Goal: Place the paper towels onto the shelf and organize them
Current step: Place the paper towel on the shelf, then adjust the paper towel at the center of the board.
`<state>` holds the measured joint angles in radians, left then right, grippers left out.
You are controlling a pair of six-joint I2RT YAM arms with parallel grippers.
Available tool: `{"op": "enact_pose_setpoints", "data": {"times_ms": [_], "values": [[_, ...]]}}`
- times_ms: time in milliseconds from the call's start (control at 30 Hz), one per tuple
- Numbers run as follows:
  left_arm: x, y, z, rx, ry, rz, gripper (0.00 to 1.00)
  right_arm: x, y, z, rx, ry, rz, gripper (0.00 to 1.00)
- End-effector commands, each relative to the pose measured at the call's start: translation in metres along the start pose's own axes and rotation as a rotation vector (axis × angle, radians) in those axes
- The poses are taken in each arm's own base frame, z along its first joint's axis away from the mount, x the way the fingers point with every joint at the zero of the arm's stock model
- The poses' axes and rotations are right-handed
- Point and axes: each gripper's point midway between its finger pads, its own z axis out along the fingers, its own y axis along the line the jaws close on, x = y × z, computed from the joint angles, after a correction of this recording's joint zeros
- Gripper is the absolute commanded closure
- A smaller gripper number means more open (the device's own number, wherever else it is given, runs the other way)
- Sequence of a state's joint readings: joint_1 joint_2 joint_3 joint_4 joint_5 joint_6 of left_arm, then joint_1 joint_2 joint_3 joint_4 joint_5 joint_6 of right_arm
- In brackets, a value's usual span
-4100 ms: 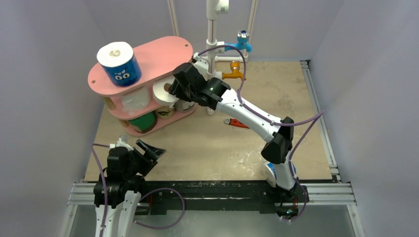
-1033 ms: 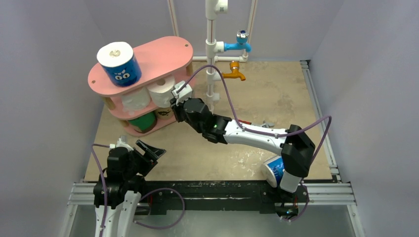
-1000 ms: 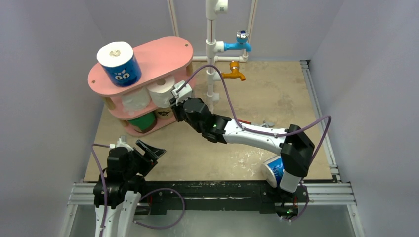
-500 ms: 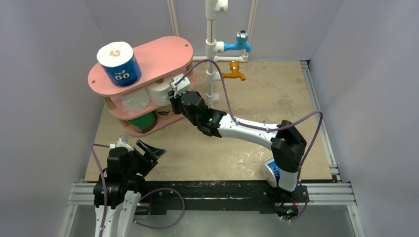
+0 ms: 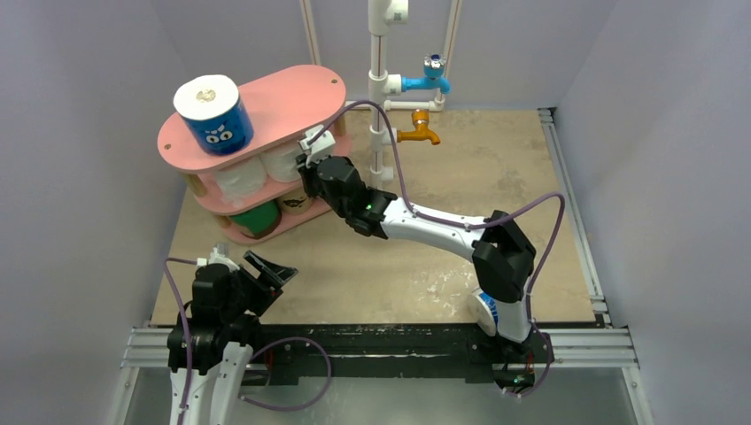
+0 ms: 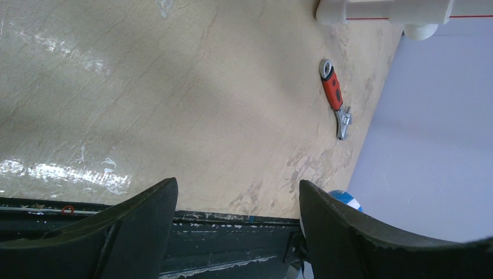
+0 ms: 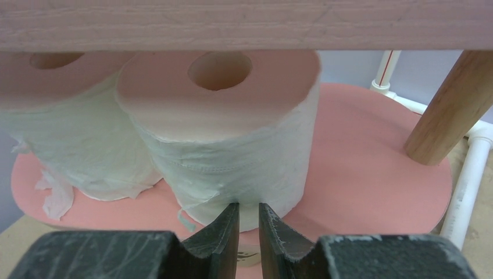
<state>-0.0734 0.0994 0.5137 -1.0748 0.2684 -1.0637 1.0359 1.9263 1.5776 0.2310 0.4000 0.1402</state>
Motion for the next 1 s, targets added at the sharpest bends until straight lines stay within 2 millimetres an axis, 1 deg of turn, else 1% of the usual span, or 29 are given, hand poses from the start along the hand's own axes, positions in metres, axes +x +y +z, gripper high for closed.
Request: {"op": "enact_pose_setpoints", "data": {"times_ms": [0,167,267,300,367,467,567,600,667,700,733,767,800,833,900,967], "values": [[0.008,0.020,-0.001,-0.081,0.027,0.005,0.24,-0.036,-0.001,0.004,0.001,-0.073,0.026,0.81],[0.008,0.020,-0.001,-0.081,0.029,0.005,0.24,-0.036,-0.006,0.005,0.015,-0.070,0.024,0.80],[0.009,0.020,-0.001,-0.080,0.029,0.005,0.24,-0.038,-0.006,0.002,0.010,-0.076,0.027,0.80],[0.008,0.020,-0.001,-0.079,0.029,0.005,0.24,-0.036,-0.007,0.000,0.010,-0.078,0.027,0.80],[0.008,0.020,-0.001,-0.078,0.028,0.006,0.24,-0.041,-0.011,-0.010,0.010,-0.101,0.035,0.78],[0.008,0.020,-0.002,-0.079,0.023,0.005,0.24,-0.053,-0.008,-0.027,-0.033,-0.134,0.040,0.70],[0.007,0.020,-0.002,-0.077,0.018,0.004,0.23,-0.064,-0.006,-0.053,-0.061,-0.142,0.045,0.54],[0.007,0.019,-0.003,-0.073,0.018,0.005,0.23,-0.067,-0.006,-0.063,-0.063,-0.132,0.048,0.50],[0.007,0.018,-0.003,-0.064,0.015,0.006,0.23,-0.068,-0.006,-0.086,-0.058,-0.104,0.046,0.44],[0.007,0.018,-0.003,-0.063,0.015,0.006,0.23,-0.073,-0.007,-0.103,-0.053,-0.100,0.051,0.41],[0.007,0.018,-0.003,-0.061,0.013,0.004,0.23,-0.071,-0.010,-0.116,-0.042,-0.079,0.056,0.39],[0.007,0.017,-0.003,-0.058,0.011,0.005,0.23,-0.064,-0.016,-0.128,-0.028,-0.043,0.064,0.36],[0.007,0.017,-0.003,-0.054,0.012,0.005,0.23,-0.062,-0.024,-0.139,-0.005,-0.019,0.087,0.34],[0.007,0.016,-0.003,-0.050,0.009,0.006,0.23,-0.049,-0.036,-0.152,0.038,0.034,0.100,0.33],[0.006,0.014,-0.003,-0.042,0.006,0.004,0.23,-0.032,-0.057,-0.178,0.106,0.097,0.155,0.31],[0.007,0.016,0.001,-0.041,0.012,-0.007,0.23,-0.016,-0.087,-0.203,0.200,0.131,0.205,0.30]]}}
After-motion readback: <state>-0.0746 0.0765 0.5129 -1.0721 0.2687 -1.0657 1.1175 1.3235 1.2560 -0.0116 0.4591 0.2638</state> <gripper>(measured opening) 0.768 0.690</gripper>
